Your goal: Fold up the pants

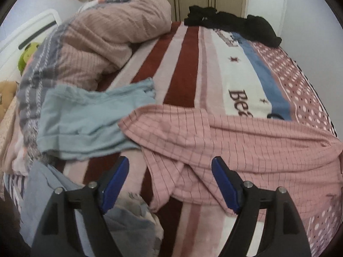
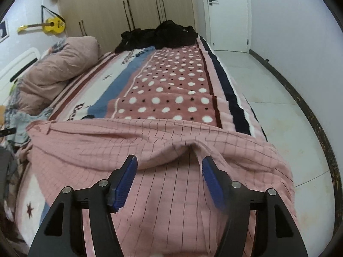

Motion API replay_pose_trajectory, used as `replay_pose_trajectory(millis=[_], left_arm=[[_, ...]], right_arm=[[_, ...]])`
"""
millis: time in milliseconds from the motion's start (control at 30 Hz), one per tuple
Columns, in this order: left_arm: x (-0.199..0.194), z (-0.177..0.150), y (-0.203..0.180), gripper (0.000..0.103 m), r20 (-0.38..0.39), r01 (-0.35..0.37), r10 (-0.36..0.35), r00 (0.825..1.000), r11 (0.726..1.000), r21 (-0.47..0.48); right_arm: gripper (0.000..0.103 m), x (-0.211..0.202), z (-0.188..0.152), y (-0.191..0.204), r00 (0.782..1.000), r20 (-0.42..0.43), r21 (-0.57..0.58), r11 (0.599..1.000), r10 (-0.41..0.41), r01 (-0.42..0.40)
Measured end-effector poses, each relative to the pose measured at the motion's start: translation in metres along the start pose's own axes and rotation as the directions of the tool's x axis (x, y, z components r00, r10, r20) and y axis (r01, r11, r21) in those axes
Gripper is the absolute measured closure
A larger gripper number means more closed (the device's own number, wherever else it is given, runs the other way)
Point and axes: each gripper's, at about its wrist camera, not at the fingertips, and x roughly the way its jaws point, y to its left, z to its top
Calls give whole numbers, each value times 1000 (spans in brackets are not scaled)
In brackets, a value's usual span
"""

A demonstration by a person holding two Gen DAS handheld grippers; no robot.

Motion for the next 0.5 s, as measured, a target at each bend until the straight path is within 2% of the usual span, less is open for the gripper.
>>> replay_pose_trajectory(millis=[100,167,267,333,433,500], left_arm=[[5,-10,-6,27,-21,41,-42,999,999,-17],[9,-17,-15,27,-30,59,-59,998,998,-3],[13,-24,-29,27,-31,36,-35,999,998,44],[14,-27,-35,27,-27,33,-31,999,997,65],[13,-29,-42,27,-14,37,-36,999,996,76],[10,-30,-48,27,2,42,-42,999,995,85]], right_arm=[[42,-17,-13,-3,1000,-2,-21,1000,0,0],[29,-26,-23,-8,1000,2,-31,999,-8,8],[19,-38,-42,-21,997,14,-66,995,-74,75],[16,-41,-54,-29,994,6,-89,990,-106,106],[12,-37,-72,-38,996,-50,-105,992,-72,66],[12,-34,-82,-40,993,-63,-126,987,-105,96]])
